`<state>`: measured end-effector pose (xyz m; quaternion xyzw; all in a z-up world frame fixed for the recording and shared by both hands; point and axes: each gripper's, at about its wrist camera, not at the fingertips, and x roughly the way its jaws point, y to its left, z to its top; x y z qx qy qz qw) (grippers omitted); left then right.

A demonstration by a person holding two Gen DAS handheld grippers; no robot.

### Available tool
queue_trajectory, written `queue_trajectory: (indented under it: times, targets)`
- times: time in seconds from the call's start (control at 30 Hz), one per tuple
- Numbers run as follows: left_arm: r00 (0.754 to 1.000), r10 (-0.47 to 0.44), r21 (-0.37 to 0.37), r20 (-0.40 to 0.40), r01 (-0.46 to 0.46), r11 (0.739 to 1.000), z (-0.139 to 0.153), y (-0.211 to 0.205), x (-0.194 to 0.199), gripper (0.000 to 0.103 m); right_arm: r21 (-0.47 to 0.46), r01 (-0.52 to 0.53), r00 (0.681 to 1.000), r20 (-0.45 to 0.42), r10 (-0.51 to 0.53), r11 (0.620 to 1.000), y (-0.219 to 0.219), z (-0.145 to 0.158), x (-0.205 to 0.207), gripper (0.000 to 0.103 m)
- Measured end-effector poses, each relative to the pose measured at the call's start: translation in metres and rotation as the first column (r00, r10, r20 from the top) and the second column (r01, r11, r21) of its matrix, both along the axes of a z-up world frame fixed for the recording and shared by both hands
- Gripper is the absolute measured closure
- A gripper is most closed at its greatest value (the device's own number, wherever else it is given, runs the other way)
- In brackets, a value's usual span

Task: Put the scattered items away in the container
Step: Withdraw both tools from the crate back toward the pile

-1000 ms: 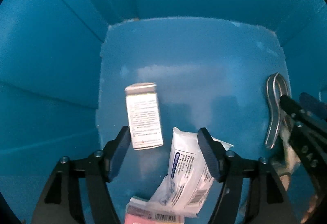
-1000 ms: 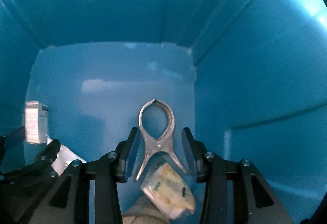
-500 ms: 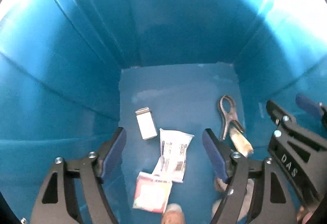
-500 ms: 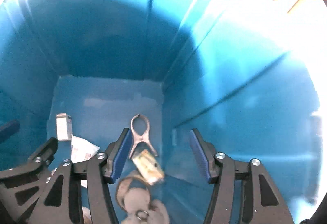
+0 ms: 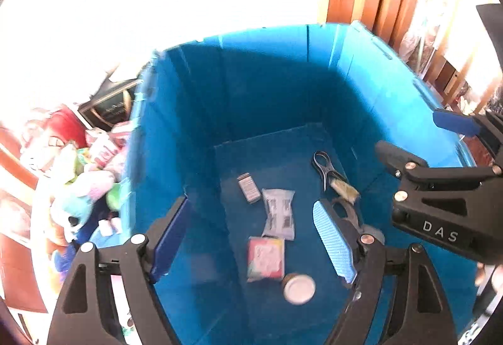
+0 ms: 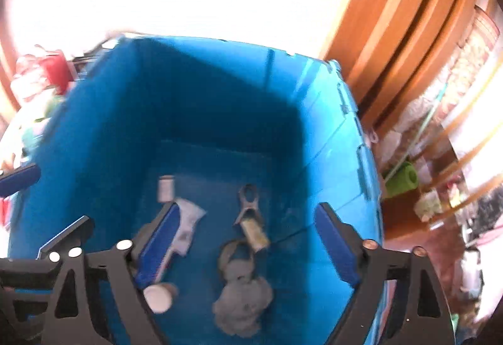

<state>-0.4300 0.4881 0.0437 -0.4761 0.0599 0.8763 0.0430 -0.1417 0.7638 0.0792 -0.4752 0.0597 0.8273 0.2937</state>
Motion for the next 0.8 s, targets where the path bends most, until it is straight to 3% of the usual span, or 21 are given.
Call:
queue_trajectory:
  times: [0.17, 0.3, 0.4, 0.47, 0.8]
  targets:
    - [0.996, 0.013, 0.039, -0.085, -0.01, 0.999, 0.018, -0.031, 0.055, 0.021, 0.013, -0.085, 0.995, -0.06, 0.085, 0.996, -0.057, 0.013, 0.026, 0.009]
    - [0.984, 0.047, 0.057, -0.174, -0.038, 0.998, 0.026, -0.058, 0.096, 0.007, 0.012, -0.133, 0.979, -0.151, 0.134, 0.991, -0.101, 0.024, 0.047, 0.007]
    - [0.974, 0.082, 0.062, -0.213, -0.071, 0.996, 0.031, -0.081, 0.124, 0.006, 0.007, -0.167, 0.964, -0.207, 0.165, 0.986, -0.132, 0.033, 0.056, 0.006]
    - [0.967, 0.111, 0.073, -0.231, -0.097, 0.993, 0.032, -0.099, 0.14, 0.006, 0.028, -0.164, 0.959, -0.229, 0.166, 0.986, -0.149, 0.033, 0.056, 0.0]
    - [0.954, 0.148, 0.083, -0.262, -0.13, 0.988, 0.027, -0.22, 0.207, 0.006, 0.042, -0.155, 0.94, -0.302, 0.16, 0.987, -0.268, 0.022, 0.025, 0.0]
